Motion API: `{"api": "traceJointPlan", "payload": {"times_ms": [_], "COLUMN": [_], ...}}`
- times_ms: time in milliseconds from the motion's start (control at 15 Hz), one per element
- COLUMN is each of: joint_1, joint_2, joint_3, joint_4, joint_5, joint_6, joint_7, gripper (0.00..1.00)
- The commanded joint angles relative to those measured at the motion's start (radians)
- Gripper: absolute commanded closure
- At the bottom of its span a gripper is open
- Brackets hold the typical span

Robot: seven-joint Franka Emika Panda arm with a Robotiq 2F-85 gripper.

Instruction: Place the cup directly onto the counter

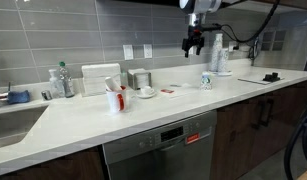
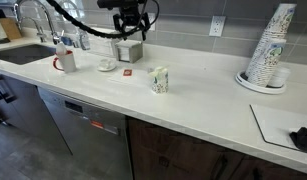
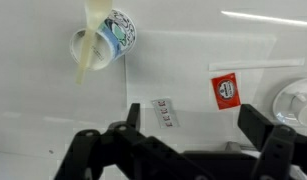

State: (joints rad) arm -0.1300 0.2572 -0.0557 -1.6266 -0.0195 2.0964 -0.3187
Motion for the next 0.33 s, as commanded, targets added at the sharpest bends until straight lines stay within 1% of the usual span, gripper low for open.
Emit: {"api": "traceJointPlan", "payload": {"times_ms": [0,267], "joint_1": [0.000,-0.001], "joint_2": [0.000,0.001], "joint_3": [0.001,0.001], "joint_4": [0.005,0.005], "joint_5": [0.000,0.000], "joint_6": [-0.008,-0.009], "joint_7": [-0.006,-0.016], "gripper": [0.00,0.00]}}
